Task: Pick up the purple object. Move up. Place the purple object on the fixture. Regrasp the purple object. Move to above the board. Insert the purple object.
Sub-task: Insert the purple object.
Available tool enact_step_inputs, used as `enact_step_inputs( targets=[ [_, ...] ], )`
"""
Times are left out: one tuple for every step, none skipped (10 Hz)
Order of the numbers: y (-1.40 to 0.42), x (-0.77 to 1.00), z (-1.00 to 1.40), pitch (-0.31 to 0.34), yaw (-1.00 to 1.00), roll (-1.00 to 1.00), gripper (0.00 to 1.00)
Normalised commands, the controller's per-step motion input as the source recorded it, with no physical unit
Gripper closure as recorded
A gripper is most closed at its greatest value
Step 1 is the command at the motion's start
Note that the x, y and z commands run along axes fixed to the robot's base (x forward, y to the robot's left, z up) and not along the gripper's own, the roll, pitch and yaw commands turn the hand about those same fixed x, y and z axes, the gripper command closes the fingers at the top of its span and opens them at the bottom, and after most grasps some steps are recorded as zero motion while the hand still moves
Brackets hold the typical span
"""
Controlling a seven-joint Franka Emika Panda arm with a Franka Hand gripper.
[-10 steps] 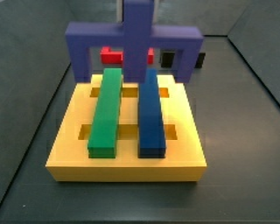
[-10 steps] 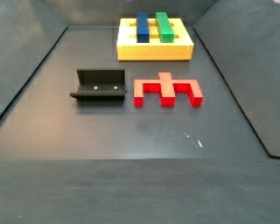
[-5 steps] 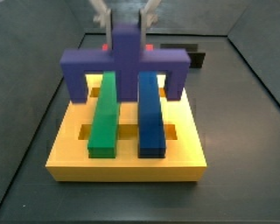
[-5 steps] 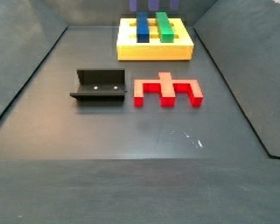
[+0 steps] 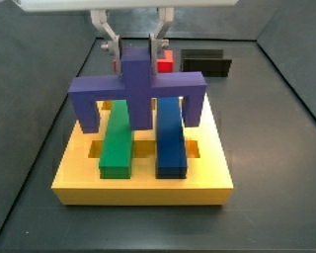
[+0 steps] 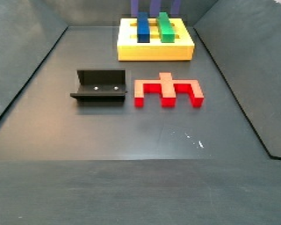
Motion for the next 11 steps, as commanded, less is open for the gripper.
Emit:
enact_step_inputs(
  targets=[
    [0.0, 0.0, -0.19, -0.011, 0.0, -0.04, 1.0],
    [-0.01, 0.09, -0.19, 0.0, 0.0, -0.03, 1.0],
    [-0.08, 0.12, -0.12, -0.004, 0.0, 0.0, 1.0],
    [-0.17, 0.25, -0.06, 0.0, 0.02, 0.04, 1.0],
    [-0.19, 0.17, -0.15, 0.0, 0.01, 0.21, 1.0],
    [-0.21, 0.23, -0.11, 0.004, 0.05, 0.31, 1.0],
    [-0.13, 0.14, -0.06, 0.031, 0.01, 0.3, 1.0],
    [0.0, -0.17, 0.08, 0.02, 0.0, 0.18, 1.0],
    [0.0, -0.32, 0.3, 0.0, -0.07, 0.09, 1.0],
    [0.0, -0.42, 0.39, 0.0, -0.13, 0.11, 1.0],
    [0.0, -0.39, 0.49, 0.0, -0.08, 0.09, 1.0]
  ],
)
